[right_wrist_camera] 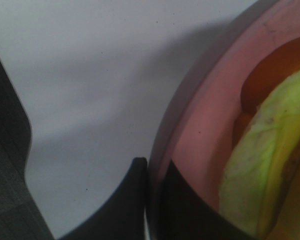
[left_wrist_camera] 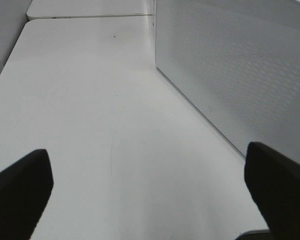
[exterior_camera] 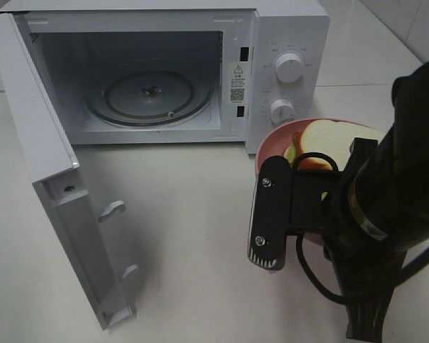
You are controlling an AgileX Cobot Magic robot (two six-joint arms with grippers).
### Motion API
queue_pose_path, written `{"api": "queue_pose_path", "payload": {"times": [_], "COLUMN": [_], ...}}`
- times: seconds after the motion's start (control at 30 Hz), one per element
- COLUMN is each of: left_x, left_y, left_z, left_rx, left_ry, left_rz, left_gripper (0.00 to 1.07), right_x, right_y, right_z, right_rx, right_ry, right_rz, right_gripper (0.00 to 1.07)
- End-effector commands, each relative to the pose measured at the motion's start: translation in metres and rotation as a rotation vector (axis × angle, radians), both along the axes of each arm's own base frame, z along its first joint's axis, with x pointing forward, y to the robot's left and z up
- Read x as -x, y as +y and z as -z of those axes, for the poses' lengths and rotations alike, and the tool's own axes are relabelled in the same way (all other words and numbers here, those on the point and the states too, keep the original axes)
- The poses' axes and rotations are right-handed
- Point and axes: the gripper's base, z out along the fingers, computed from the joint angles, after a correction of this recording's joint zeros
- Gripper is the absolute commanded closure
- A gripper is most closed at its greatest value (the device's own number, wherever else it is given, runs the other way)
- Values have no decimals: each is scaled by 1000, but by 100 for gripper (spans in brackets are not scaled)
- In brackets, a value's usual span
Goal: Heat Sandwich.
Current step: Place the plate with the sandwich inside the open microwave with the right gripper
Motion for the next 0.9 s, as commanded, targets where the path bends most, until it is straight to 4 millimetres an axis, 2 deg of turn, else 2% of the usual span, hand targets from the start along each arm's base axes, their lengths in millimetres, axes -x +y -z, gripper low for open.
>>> {"api": "queue_pose_path", "payload": {"times": [0.03,0.53,0.9], "left_x": [3,3,3], "left_y": [0,0,0], "left_z": [1,1,1], "left_rx": [9,9,9], "left_ry": [-28,-28,-28], "left_rz": [3,3,3], "left_gripper": [7,7,7], "right_x": [-2,-3,-2], "right_y": [1,10,15], "right_z": [-2,-2,-2], "right_rx": [14,76,77], "right_ry": [-26,-27,-21], "right_rz": [-107,-483,-620], "right_gripper": [106,106,105]}}
